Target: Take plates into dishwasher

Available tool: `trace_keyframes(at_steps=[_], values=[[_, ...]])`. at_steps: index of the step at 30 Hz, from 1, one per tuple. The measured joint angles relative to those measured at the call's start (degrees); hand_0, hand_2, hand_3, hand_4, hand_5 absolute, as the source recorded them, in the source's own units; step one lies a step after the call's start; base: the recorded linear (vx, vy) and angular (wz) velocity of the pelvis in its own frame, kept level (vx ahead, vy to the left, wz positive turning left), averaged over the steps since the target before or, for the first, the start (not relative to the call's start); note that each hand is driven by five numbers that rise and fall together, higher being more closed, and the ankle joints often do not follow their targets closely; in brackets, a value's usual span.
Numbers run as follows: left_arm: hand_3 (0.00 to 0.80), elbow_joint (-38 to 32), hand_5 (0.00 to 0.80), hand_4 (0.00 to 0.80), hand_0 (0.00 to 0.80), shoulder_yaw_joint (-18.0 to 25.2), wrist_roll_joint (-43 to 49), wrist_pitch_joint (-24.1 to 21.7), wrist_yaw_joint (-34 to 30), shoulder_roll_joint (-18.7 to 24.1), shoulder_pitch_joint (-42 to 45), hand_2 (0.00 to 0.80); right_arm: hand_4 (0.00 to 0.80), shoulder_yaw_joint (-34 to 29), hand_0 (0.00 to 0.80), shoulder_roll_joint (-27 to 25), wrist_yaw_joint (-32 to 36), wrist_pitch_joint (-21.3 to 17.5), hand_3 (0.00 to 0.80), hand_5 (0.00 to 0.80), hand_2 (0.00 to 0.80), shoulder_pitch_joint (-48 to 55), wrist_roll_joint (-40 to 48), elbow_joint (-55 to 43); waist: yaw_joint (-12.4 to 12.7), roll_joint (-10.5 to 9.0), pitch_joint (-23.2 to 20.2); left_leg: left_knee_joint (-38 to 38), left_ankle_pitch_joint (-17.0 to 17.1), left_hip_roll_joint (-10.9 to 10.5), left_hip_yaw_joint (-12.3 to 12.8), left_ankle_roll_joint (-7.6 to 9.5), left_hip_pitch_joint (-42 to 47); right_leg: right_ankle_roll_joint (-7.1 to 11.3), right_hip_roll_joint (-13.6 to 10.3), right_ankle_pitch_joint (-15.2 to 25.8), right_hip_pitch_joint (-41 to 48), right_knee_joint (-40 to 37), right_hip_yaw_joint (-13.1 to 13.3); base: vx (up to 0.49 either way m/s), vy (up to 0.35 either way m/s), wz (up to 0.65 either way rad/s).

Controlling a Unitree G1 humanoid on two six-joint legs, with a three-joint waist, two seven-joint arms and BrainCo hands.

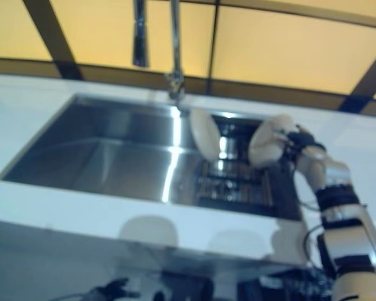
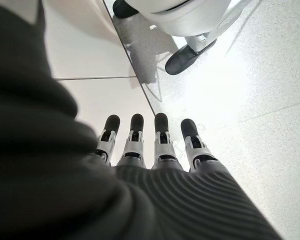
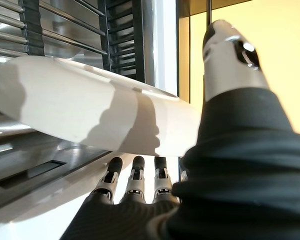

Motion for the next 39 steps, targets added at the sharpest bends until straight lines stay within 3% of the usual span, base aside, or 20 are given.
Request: trace_keyframes(at_steps=[30, 39], values=[[0.0, -0.02, 0.0, 0.0, 0.0, -0.04, -0.04, -0.06, 0.54, 0.04, -0.02, 0.0, 0.0, 0.04, 0.0, -1.44, 4.54, 4.81, 0.0, 0.0, 0.0, -0.43, 1.57, 1.19, 0.07, -0.19, -0.08, 0.03, 0.01, -0.09, -0.07, 0.02, -0.11, -0.01, -0.08, 0.01, -0.06, 0.01, -0.07, 0.0, 0.0, 0.0], [0.0, -0.17, 0.0, 0.0, 0.0, -0.04, -0.08, -0.03, 0.54, 0.09, -0.16, 0.0, 0.0, 0.77, 0.0, 0.52, 4.61, 7.23, 0.0, 0.0, 0.0, -0.42, 1.4, 3.02, 0.13, -0.25, -0.04, 0.07, 0.04, -0.2, -0.34, 0.08, -0.54, -0.2, -0.17, 0.14, -0.31, 0.01, -0.12, -0.003, 0.002, 0.01]])
